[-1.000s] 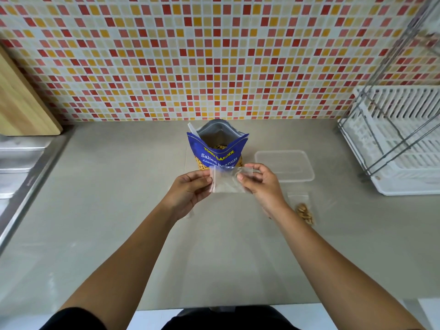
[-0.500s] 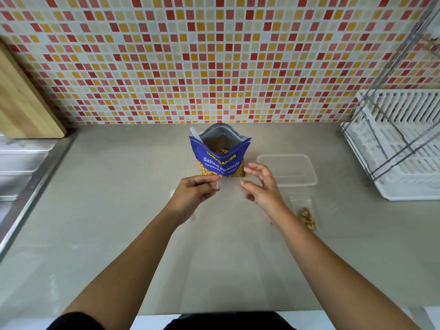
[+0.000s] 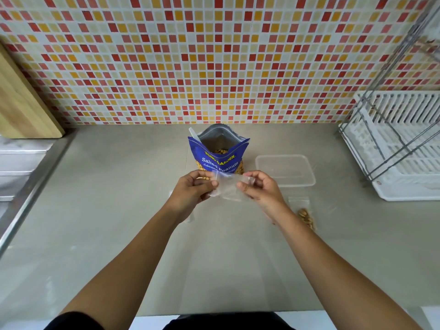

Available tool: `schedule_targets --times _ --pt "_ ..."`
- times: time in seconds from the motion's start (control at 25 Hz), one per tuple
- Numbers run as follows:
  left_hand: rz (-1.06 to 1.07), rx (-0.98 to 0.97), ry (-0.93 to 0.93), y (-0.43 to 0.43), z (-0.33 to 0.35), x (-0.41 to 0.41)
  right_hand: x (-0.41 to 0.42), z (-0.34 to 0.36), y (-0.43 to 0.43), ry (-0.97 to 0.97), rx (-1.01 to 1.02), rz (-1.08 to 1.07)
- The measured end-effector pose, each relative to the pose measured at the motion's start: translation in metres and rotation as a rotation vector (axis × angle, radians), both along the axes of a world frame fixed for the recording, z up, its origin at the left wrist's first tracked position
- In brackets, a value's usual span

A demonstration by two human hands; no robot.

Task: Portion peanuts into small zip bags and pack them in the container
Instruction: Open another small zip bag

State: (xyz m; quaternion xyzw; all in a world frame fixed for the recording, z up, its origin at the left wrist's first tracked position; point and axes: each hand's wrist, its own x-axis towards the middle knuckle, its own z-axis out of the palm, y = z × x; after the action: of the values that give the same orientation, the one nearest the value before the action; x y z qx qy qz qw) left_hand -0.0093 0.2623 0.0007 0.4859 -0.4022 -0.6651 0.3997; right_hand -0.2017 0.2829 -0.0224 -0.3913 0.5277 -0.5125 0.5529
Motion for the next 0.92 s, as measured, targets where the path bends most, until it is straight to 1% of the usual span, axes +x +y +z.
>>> schedule_targets --times 0.12,0.32,0.52,0.6,0.68,0.76,0.84,0.92 --pt "0.006 0.033 0.049 0.002 0.0 -0.001 0.0 -0.002 -0.001 0.085 0.006 -0.056" --pt "0.0 0.11 0.249 0.001 -0.004 -0.003 0.001 -0.002 -0.005 0.092 0.007 -0.058" --pt "-0.073 0.15 0.352 0.005 0.0 -0.005 0.004 -0.002 -0.007 0.066 0.008 -0.023" --pt "-0.095 0.144 0.367 0.008 0.003 -0.006 0.005 -0.001 -0.007 0.071 0.01 -0.023" --pt "-0.061 0.119 0.299 0.007 0.004 -0.007 0.003 -0.001 -0.007 0.088 0.016 -0.039" --pt "-0.013 0.067 0.139 0.005 0.005 -0.005 0.0 -0.001 -0.005 0.094 0.036 -0.091" --pt "-0.019 0.016 -0.027 0.003 0.008 -0.003 -0.003 0.001 -0.003 0.066 0.049 -0.142" --pt "-0.02 -0.031 -0.18 0.001 0.011 -0.002 -0.004 0.006 -0.003 0.037 0.037 -0.143"
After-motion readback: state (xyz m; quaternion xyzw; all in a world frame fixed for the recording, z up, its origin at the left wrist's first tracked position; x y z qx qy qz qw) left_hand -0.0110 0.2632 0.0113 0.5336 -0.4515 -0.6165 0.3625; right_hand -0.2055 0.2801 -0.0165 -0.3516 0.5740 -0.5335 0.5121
